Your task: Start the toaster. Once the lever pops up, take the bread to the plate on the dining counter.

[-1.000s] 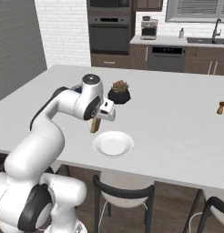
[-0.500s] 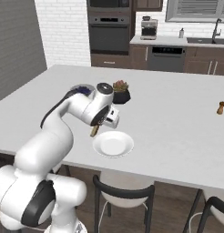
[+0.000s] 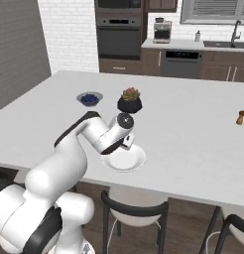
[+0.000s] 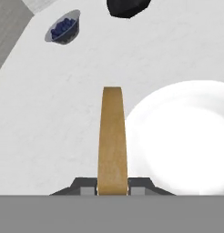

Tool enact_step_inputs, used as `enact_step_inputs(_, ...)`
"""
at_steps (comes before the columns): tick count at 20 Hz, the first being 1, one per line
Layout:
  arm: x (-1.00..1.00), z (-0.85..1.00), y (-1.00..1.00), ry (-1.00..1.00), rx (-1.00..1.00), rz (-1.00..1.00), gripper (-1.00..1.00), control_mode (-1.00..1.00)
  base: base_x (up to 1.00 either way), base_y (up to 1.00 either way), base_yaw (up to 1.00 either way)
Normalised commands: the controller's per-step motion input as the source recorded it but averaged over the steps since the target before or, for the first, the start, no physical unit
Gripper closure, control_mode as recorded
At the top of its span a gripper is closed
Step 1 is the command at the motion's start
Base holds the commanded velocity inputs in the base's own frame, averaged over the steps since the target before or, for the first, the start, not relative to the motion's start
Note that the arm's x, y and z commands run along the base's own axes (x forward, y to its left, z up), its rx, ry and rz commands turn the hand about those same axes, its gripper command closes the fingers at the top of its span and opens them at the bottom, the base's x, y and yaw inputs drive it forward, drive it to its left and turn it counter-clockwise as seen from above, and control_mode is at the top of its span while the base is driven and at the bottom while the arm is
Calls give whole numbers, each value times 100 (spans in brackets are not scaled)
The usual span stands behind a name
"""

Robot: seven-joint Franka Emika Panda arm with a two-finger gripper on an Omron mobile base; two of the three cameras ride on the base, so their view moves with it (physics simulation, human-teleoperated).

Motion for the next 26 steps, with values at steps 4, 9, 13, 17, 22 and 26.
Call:
enact_step_inputs(4, 0, -20, 0, -15, 5, 0, 100, -100, 0, 0, 0)
enact_step_inputs(9, 11, -18, -5, -1, 3, -1, 100, -100, 0, 0, 0)
enact_step_inputs(13, 14, -3, -18, 3, 3, -2, 100, -100, 0, 0, 0)
enact_step_inputs(17, 10, -5, -26, 4, 4, -2, 100, -100, 0, 0, 0)
enact_step_inputs(22, 0, -15, -23, 1, 4, -1, 100, -100, 0, 0, 0)
enact_step_inputs(26, 0, -37, -4, 3, 0, -1, 100, -100, 0, 0, 0)
